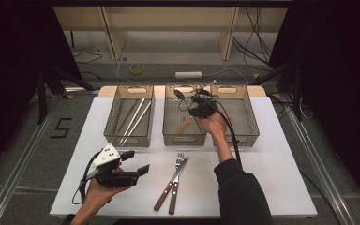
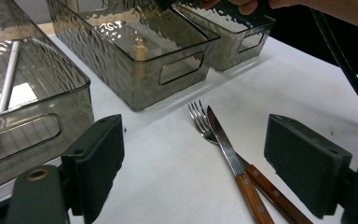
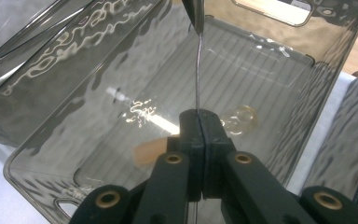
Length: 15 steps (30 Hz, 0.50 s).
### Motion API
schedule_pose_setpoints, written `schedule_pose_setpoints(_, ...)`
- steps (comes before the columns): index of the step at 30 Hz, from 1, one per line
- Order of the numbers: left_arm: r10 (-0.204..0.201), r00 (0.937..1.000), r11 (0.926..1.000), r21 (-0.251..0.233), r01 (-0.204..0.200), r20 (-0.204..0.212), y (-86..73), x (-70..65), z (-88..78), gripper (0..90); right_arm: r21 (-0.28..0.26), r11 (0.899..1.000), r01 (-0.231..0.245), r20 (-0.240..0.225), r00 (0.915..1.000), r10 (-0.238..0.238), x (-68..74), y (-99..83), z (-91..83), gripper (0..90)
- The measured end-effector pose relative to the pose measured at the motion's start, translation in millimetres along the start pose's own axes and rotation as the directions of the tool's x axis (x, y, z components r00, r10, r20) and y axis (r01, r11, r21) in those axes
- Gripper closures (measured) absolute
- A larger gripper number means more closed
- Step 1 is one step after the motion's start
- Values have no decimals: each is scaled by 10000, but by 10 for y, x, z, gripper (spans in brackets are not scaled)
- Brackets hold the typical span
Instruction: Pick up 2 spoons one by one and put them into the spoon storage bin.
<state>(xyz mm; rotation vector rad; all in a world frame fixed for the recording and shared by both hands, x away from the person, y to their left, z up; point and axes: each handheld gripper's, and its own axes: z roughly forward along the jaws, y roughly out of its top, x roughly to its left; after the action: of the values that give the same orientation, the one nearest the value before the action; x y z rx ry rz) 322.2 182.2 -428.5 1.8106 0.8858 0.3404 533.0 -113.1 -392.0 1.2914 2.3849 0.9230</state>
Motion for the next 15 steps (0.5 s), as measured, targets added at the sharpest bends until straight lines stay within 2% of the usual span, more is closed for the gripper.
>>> schedule_pose_setpoints(11, 25, 10000, 10000, 77, -25, 50, -3, -13, 11, 197, 314, 9991, 293, -17, 9996, -292, 66, -35, 101, 899)
schedule_pose_setpoints(15, -15, 10000, 10000, 89, 14, 81, -2, -15, 12, 197, 442, 9987, 265, -32, 9996, -264, 81, -42, 133, 898)
